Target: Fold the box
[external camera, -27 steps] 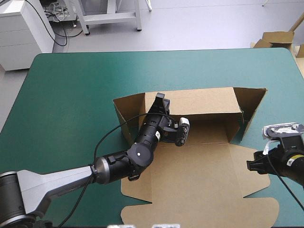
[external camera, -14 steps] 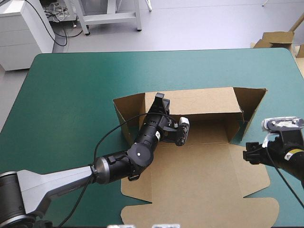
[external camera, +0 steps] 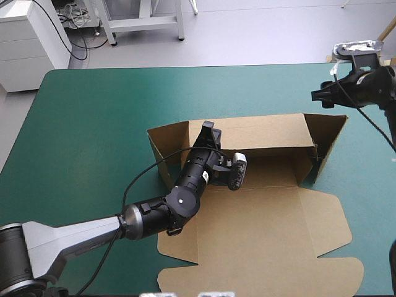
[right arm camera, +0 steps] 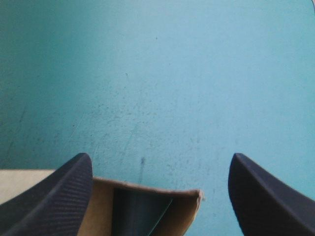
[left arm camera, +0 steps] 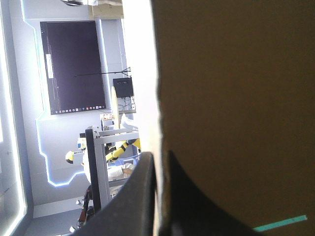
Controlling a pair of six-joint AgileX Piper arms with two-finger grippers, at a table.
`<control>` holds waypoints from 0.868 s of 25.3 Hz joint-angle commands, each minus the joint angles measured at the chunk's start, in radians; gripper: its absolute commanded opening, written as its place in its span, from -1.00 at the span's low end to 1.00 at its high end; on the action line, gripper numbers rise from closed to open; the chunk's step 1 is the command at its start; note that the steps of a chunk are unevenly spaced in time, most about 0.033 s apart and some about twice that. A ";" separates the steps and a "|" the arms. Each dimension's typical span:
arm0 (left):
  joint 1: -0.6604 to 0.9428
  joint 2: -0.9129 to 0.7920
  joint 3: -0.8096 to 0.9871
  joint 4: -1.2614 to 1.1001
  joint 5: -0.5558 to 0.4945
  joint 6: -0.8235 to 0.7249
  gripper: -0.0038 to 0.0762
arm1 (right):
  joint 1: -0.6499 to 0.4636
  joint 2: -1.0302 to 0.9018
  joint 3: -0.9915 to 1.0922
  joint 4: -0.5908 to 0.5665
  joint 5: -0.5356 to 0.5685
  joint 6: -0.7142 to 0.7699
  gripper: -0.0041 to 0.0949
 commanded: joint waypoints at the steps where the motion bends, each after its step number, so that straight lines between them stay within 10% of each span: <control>1: -0.006 -0.033 -0.012 -0.012 0.014 -0.011 -0.92 | 0.002 0.079 -0.126 -0.035 0.000 0.001 0.48; 22: -0.006 -0.033 -0.012 -0.029 0.012 -0.040 -0.92 | -0.003 0.201 -0.131 -0.025 0.144 0.002 0.43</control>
